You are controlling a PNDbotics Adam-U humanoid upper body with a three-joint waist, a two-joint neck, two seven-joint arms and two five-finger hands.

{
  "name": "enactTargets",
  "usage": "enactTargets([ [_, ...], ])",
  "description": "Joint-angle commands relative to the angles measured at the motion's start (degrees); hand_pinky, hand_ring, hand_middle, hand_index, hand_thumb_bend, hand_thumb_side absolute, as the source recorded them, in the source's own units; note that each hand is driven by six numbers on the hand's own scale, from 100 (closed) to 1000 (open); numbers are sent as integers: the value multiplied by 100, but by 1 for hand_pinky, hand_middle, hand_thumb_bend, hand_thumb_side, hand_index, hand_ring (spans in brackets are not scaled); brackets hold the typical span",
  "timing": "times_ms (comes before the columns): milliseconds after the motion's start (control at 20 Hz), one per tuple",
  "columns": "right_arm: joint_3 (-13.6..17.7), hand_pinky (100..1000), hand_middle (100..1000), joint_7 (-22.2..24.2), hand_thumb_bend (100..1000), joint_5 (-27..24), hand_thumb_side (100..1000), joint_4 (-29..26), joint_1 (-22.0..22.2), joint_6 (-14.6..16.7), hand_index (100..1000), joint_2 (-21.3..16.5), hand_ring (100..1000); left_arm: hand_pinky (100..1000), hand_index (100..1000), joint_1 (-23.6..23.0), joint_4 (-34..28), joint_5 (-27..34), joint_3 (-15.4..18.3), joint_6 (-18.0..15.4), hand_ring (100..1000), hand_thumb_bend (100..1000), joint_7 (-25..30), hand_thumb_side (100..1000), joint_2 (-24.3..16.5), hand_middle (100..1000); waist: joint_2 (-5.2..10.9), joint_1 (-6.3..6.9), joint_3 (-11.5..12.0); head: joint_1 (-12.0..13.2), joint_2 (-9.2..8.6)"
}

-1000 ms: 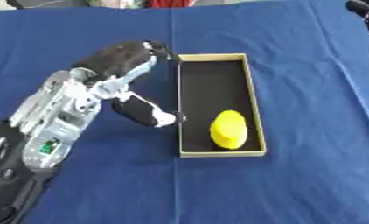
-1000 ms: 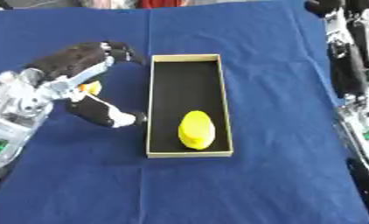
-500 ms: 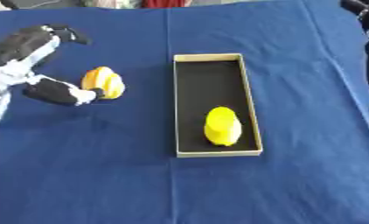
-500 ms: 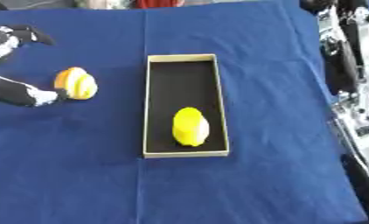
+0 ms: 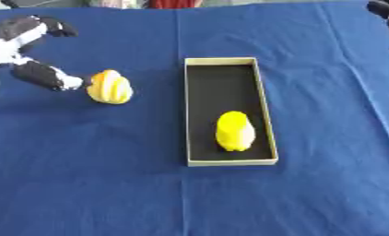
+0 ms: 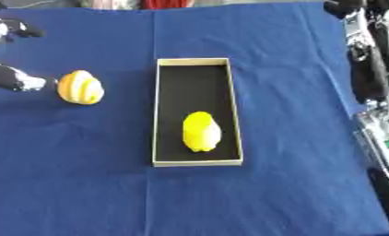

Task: Pick up objects on the table and place them in the box.

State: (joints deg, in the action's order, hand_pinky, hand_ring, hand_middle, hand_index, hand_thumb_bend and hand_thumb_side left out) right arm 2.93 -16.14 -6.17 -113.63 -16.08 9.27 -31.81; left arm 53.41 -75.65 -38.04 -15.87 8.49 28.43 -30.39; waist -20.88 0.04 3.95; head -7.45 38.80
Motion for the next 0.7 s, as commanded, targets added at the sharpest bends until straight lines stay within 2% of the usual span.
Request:
enactTargets([
  [50, 22, 868, 793, 13, 100, -38, 753, -96, -45, -6, 843, -70, 844, 879, 898, 187, 243, -19, 103, -195, 907, 588, 7, 324, -8, 840, 89, -10, -14, 24, -81],
  [300, 11, 868, 793, 13, 100, -60, 756, -96, -55, -19, 843, -46, 844, 881, 895, 311, 362, 73, 80, -463, 909, 576, 166, 240, 59, 841, 42, -17, -37, 42, -114],
  [350, 8, 868, 793, 14, 100, -65, 757, -96, -61, -21, 843, -38, 844, 882, 893, 333, 384, 110, 75, -522, 910, 563, 234, 226, 76, 841, 34, -18, -43, 46, -122],
  [400, 6, 868, 793, 14, 100, -69, 757, -96, -64, -24, 841, -33, 844, 883, 892, 349, 406, 152, 79, -573, 910, 507, 296, 234, 85, 841, 28, -18, -48, 47, -127],
  [500, 6, 868, 792, 11, 100, -76, 757, -96, -60, -34, 840, -25, 844, 883, 887, 377, 439, 253, 89, -669, 910, 467, 403, 188, 91, 838, 12, -15, -58, 44, -139],
  [550, 5, 868, 792, 7, 100, -81, 757, -96, -56, -39, 840, -21, 844, 883, 886, 389, 458, 284, 94, -701, 910, 454, 445, 148, 94, 838, 4, -12, -63, 43, -142],
  [700, 0, 868, 791, 1, 100, -97, 759, -96, -63, -46, 839, -3, 844, 882, 883, 418, 527, 312, 118, -731, 907, 431, 502, 116, 128, 837, -15, -8, -81, 42, -146],
])
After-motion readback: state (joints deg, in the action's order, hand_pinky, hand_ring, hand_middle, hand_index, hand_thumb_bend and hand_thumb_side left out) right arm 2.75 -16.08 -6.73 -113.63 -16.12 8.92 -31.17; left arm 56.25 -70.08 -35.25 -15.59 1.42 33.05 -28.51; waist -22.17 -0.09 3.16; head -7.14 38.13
